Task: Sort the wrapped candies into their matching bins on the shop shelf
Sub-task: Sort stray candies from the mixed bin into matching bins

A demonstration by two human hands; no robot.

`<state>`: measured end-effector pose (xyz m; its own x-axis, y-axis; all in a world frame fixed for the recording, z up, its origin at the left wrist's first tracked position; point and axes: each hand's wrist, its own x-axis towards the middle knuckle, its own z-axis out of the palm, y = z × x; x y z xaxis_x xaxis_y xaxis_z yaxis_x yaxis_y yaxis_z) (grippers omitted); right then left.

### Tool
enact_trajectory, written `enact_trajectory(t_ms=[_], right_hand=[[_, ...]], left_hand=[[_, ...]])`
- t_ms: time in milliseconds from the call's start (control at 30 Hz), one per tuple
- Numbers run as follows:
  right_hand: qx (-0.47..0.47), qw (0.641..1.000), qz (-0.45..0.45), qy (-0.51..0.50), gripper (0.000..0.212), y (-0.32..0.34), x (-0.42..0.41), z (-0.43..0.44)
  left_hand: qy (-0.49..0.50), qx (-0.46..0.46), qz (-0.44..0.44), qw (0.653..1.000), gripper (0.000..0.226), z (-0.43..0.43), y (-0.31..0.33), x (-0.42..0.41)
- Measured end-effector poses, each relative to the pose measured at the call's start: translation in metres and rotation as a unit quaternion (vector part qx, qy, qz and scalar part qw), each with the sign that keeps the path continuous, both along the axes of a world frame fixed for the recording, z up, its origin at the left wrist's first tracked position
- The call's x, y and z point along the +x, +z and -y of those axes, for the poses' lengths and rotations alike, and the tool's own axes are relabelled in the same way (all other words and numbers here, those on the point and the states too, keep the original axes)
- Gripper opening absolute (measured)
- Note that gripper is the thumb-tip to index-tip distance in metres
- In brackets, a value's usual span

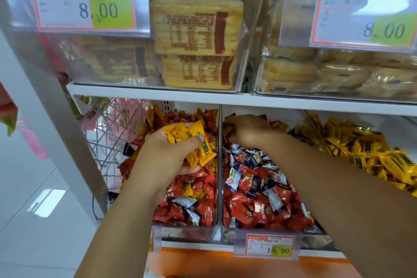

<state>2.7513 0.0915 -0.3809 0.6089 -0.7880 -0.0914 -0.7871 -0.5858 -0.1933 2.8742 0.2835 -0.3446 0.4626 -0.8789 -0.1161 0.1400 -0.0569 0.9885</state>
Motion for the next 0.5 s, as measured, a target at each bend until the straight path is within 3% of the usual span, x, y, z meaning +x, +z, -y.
enact_trajectory(t_ms=[67, 167, 333, 500], right_hand=[[-0.025, 0.999, 0.03, -0.026, 0.029, 0.0, -0.002, -0.004], [0.034, 0.989, 0.133, -0.058, 0.026, 0.013, -0.016, -0.016], [0.092, 0.931, 0.334, -0.113, 0.022, 0.044, -0.077, -0.063], [0.105, 0.902, 0.391, -0.15, 0.013, 0.042, -0.143, -0.099]], left_hand=[[0.0, 0.0, 0.002, 1.0, 0.015, 0.0, 0.0, -0.001], [-0.009, 0.005, 0.011, 1.0, 0.015, -0.002, 0.002, -0.006], [-0.041, 0.012, 0.029, 0.999, 0.012, -0.004, 0.013, -0.031], [-0.092, 0.013, 0.067, 0.993, 0.013, 0.005, 0.023, -0.091]])
